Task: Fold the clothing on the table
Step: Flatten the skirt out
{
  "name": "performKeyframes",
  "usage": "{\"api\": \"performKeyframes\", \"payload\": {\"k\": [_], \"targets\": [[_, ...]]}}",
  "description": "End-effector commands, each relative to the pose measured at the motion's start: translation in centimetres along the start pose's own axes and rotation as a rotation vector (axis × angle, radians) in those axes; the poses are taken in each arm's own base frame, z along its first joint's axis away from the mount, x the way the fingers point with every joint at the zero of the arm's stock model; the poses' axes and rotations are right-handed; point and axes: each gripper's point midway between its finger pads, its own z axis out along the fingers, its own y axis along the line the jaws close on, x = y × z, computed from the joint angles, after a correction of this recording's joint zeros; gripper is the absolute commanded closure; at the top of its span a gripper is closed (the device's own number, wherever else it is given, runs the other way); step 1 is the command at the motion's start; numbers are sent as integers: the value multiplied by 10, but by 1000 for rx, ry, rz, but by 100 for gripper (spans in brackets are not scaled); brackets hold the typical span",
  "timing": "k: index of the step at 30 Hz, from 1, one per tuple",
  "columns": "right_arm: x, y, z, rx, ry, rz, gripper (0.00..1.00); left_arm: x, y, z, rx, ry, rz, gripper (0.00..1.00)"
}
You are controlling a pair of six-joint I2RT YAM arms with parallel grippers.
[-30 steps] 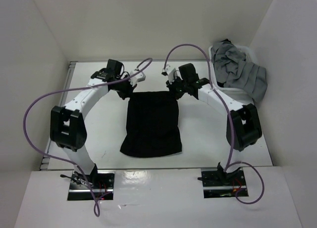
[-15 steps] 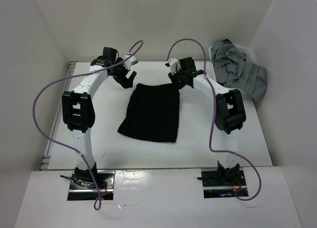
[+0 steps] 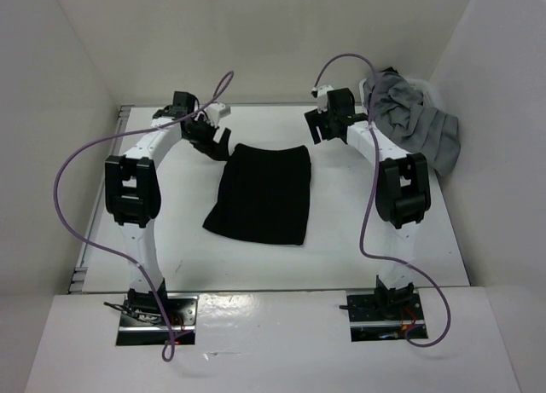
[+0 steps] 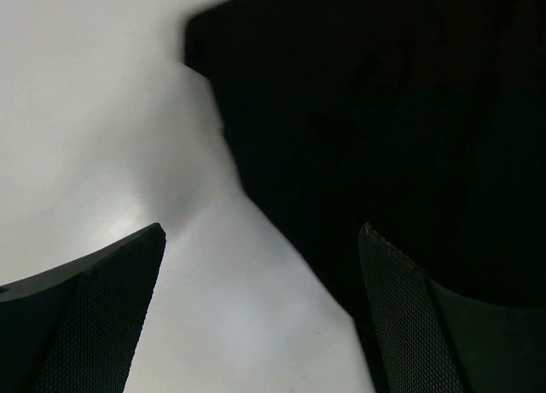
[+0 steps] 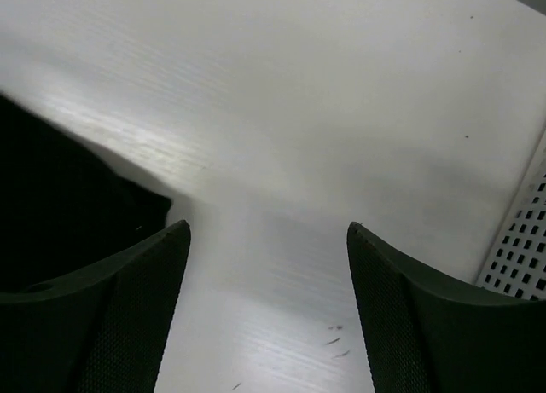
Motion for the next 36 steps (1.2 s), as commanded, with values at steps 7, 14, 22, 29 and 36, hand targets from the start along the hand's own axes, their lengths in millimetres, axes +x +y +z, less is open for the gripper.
{"api": "performKeyframes", "payload": {"k": [7,14,22,29,36], "targets": [[-12,61,-95,-234,-46,3,19,54,-80,-5,195,109,-119,0],[12,96,-105,-325,22,-75,18,80,-92,0,218,160,-145,0],[38,133,-69,-365,128,-170,18,98,-104,-2,260,212,-190,0],[57,146,-40,-405,179,-192,18,107,-112,-13,261,237,-195,0],[83,148,-12,-392,239,-202,18,115,-117,-16,273,269,-217,0]]}}
